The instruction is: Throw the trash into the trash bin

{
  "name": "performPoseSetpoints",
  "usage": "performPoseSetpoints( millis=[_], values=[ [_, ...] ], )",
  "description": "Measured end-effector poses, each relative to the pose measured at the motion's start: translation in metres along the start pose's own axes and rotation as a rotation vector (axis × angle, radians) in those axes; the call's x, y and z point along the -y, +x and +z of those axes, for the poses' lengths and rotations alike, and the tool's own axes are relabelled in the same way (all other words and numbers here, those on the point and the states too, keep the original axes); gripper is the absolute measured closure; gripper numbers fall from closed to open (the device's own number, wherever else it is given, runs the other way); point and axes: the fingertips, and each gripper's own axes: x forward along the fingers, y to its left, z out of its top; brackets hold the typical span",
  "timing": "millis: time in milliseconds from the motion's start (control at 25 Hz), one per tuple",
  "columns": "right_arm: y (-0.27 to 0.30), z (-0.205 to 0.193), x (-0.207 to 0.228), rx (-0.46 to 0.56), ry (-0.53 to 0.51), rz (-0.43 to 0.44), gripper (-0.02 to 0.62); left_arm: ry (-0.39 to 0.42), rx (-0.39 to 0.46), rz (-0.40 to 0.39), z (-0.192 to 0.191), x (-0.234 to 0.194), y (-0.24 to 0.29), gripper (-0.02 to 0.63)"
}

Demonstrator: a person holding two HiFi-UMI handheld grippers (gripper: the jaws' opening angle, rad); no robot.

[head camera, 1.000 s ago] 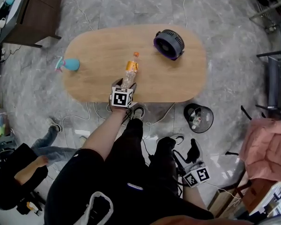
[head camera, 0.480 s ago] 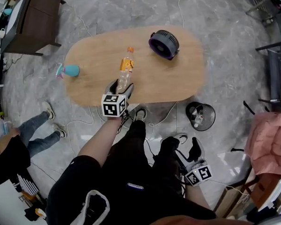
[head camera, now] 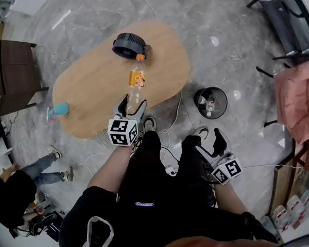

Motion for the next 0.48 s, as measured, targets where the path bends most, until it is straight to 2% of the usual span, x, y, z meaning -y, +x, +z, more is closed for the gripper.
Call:
performPoseSetpoints(
  millis=[240, 480],
  values=[
    [-0.044, 0.026, 0.066, 0.116, 0.018, -0.139, 0.092, 0.114, -0.090, -0.186, -0.012, 0.108, 0.040, 0.288],
    [-0.100, 0.021, 0.105, 0.195, 0.060, -0.249, 0.093, 0.285, -0.187, -0.360, -0.039, 0.210, 0.081, 0.289]
  ],
)
